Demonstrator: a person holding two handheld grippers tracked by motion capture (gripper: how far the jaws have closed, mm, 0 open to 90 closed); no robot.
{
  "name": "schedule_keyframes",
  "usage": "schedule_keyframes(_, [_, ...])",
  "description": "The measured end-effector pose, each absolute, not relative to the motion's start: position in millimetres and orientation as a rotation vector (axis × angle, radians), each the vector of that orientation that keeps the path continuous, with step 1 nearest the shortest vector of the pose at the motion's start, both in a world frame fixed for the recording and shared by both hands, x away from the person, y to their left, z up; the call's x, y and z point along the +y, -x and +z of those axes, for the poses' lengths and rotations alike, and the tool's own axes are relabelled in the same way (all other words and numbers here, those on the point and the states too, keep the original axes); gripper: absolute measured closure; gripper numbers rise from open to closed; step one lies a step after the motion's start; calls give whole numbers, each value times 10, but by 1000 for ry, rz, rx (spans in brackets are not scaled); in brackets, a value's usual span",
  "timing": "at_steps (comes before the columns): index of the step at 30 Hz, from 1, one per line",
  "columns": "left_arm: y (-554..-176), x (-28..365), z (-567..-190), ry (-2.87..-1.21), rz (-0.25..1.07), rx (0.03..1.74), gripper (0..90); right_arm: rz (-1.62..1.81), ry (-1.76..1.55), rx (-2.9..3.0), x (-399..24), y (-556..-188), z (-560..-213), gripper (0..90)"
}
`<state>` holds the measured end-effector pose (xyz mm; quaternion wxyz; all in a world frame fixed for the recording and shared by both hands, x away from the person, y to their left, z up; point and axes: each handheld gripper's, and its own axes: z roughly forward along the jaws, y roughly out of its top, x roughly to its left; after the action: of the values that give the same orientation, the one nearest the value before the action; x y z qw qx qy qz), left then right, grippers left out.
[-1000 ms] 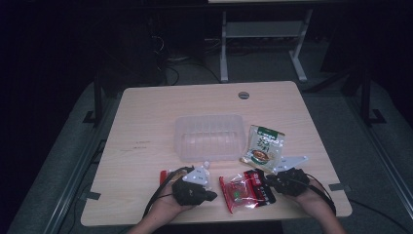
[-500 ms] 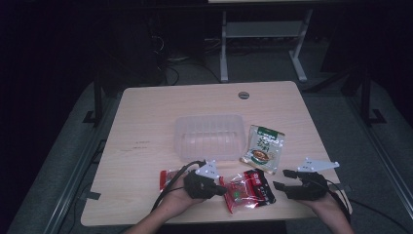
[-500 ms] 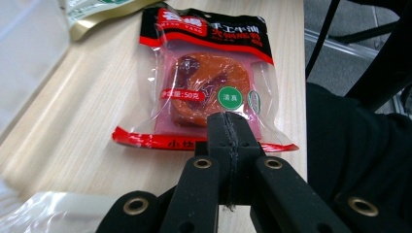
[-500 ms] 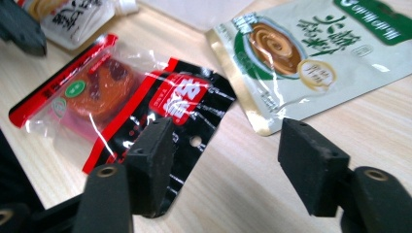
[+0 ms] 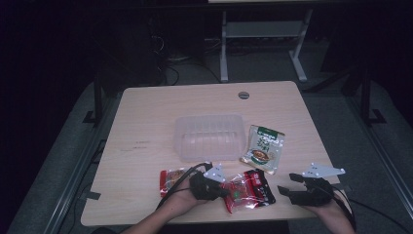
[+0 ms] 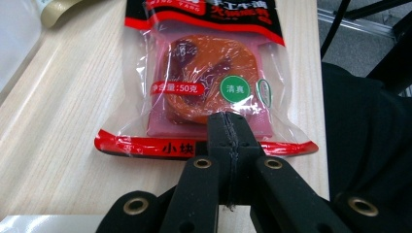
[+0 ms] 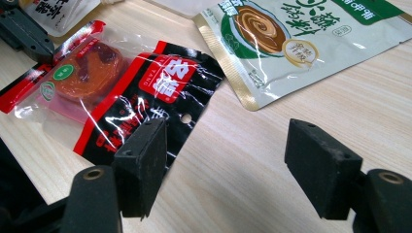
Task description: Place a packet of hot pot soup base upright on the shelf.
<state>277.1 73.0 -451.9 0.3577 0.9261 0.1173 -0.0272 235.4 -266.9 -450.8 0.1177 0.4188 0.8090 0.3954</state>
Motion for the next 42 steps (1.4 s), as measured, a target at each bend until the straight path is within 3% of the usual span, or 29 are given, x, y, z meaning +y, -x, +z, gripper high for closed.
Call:
schedule_keyframes(18, [-2819,806,-4595,-2425,-85,369,898,1195,-1201,2379,-2630,-2363,-4485,296])
schedule_keyframes(27, [-2820,813,-4602,-2417,-91,383,898,1384,-1147,2416,-2491,-2393,-4386,292])
schedule_keyframes(42, [-2809,818,-4607,-2409,-84,389,899,1353,-1148,2594,-2289,-2515,-4540,282])
